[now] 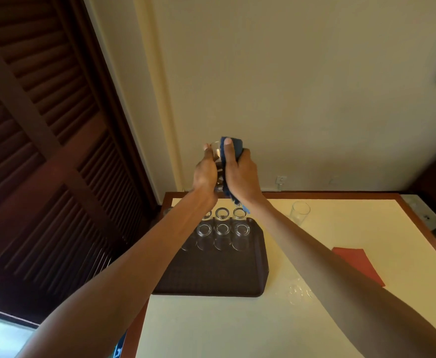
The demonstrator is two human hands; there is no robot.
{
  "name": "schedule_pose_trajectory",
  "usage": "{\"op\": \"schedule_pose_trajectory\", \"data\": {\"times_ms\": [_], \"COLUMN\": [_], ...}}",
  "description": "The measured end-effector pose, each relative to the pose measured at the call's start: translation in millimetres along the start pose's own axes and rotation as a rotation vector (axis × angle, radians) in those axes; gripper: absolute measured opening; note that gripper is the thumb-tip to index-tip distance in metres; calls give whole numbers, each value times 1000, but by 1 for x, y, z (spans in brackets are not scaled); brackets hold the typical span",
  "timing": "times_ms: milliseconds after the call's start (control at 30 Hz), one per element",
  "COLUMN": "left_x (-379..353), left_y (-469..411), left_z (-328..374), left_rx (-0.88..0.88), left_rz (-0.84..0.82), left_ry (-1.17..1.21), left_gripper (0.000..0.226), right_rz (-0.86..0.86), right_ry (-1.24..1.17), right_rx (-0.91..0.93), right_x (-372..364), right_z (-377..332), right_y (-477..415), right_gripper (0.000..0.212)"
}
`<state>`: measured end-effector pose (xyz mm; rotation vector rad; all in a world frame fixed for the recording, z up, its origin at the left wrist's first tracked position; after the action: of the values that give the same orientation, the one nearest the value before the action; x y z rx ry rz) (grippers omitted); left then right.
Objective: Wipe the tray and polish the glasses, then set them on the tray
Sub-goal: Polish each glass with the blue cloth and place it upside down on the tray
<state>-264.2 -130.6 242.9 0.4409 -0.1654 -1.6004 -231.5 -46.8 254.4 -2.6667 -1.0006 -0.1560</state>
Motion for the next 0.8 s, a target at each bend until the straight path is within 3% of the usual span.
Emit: {"op": "schedule_pose_trajectory", "data": {"times_ms": [167,267,400,467,567,667,800], "left_x": [-3,1,7,5,2,2,2], "left_y": [6,3,2,5,7,8,-1], "left_z": [2,3,6,6,10,14,6], "left_rx": [-16,11,-40,-29,-20,-25,53], "left_rz": [-26,35,76,61,28,-16,-17], "left_ry": [-15,0,-7,19,17,5,6], "left_gripper": [76,76,63,58,63,71,95], "right_rz": [-103,-169,-106,-68,-45,-103,-173], "right_ry": [-33,31,34,15,28,-33,-8], "right_rx": [-257,-215,-31,29,-17,-208,-299], "right_x": [0,-5,-3,-1,4,0,-7], "right_z": [12,18,8,-1,-11,-6,2], "right_y": [-6,10,22,15,3,-8,3], "right_gripper": [76,81,49,43,55,76,82]}}
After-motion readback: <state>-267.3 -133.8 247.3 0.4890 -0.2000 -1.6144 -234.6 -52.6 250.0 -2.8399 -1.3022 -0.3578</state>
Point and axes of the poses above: each hand's wrist, its own y-axis away from the middle knuckle, its own x-axis out of the back of the hand, z = x × y, the point moved 4 cm from there along -y, towards the middle knuckle, and after that the axes turned 12 degrees about z, right-handed, at the moved point
